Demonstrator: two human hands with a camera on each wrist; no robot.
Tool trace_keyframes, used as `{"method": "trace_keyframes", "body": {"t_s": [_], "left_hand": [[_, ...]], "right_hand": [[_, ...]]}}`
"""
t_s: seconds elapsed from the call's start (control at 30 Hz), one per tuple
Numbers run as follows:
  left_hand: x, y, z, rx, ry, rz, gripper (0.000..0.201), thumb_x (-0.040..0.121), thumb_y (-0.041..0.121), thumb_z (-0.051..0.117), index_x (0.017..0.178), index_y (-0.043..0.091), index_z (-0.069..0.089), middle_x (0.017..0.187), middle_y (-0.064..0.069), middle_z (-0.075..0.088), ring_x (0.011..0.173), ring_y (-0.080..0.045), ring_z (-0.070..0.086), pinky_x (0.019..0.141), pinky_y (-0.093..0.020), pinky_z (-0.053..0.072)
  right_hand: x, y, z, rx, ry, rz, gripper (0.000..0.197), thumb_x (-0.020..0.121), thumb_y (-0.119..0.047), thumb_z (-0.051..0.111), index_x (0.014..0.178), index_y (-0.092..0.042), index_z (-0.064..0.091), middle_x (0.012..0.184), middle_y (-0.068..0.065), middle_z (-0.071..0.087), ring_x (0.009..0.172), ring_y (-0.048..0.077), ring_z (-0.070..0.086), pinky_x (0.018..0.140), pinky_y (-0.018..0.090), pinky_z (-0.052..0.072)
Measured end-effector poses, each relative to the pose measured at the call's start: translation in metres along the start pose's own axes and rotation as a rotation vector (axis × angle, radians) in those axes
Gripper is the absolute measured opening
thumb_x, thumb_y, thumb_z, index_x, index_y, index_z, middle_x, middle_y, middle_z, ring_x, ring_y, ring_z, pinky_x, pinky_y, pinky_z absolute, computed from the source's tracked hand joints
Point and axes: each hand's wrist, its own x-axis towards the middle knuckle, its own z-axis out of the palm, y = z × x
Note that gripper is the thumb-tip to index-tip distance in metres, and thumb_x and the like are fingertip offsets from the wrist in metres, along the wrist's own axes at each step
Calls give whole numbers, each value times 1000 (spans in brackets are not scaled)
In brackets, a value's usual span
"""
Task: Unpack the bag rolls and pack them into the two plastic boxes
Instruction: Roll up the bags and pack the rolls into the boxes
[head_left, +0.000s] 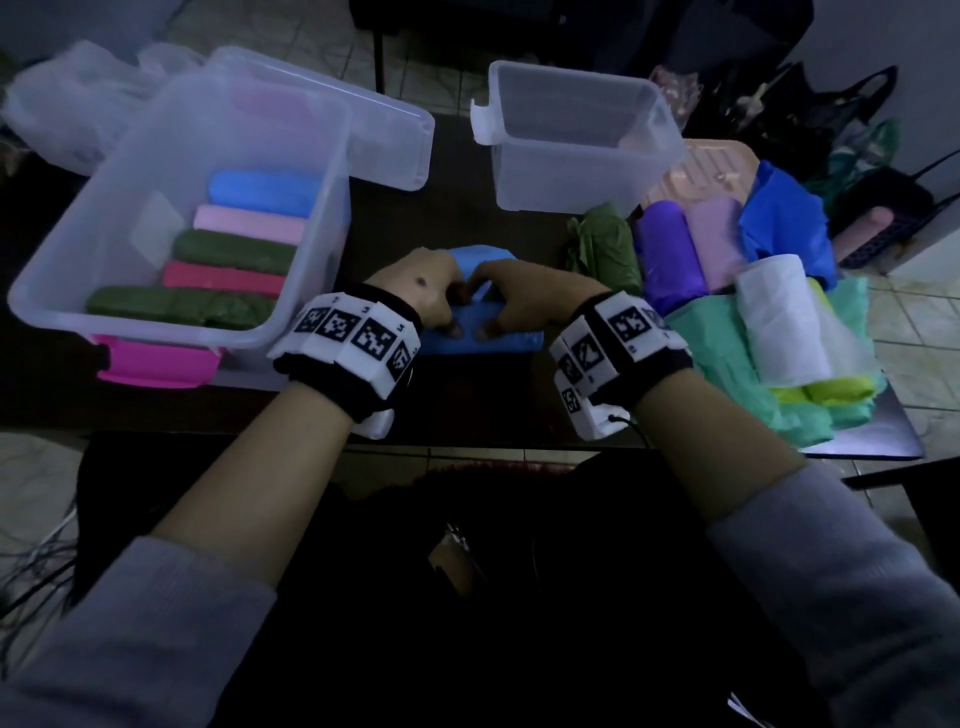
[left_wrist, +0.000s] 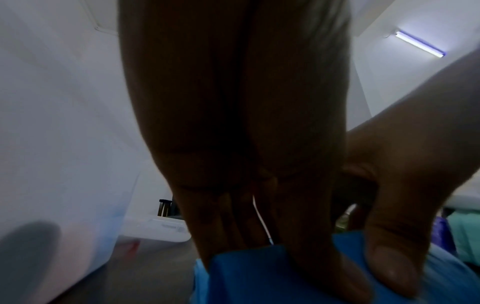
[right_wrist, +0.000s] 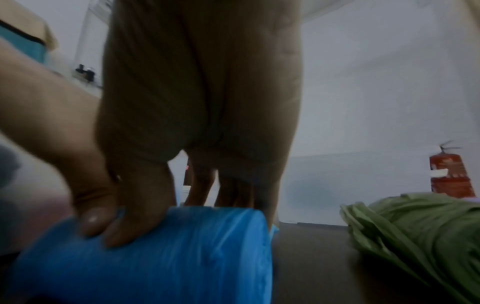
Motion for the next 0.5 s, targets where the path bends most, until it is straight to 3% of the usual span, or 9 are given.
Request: {"method": "trace_keyframes", "body": {"t_s": [0.1, 0.17, 0.23, 0.37, 0.5], "left_hand": [[5, -2, -3, -6, -8, -10, 43, 80, 22, 72, 120, 13, 62, 118, -8, 61, 102, -22, 57, 90, -34, 46], [7, -1, -3, -1, -15, -20, 35, 82, 24, 69, 116, 16, 63, 116, -8, 62, 95, -21, 55, 87, -34, 46], [8, 1, -2, -8, -10, -38, 35, 82, 24, 68, 117, 18, 62, 119, -8, 61, 103, -23, 57, 93, -37, 47], [7, -4, 1, -113, 111, -76, 50, 77, 22, 76, 123, 14, 59, 126, -7, 58, 115, -23, 55, 99, -34, 43], [2, -5, 0, -149, 193, -65, 26, 77, 21, 75, 102, 15, 71, 116, -7, 65, 110, -21, 59, 98, -34, 45]], "right_hand": [[-6, 1, 11, -39, 208, -77, 43, 80, -20, 71, 119, -9, 56, 123, 11, 53, 115, 24, 49, 89, 26, 36], [-11, -2, 21, -79, 264, -79, 36, 86, -17, 64, 120, -8, 54, 124, 14, 51, 116, 27, 47, 92, 31, 36], [-16, -3, 31, -110, 311, -80, 35, 91, -17, 55, 124, -7, 50, 125, 15, 49, 117, 29, 46, 93, 34, 36], [-21, -4, 40, -154, 294, -97, 47, 89, -19, 57, 132, -6, 44, 129, 15, 47, 119, 29, 45, 97, 34, 37], [-15, -3, 40, -218, 270, -81, 50, 86, -13, 57, 132, -5, 43, 130, 15, 46, 120, 30, 45, 101, 36, 37]]}}
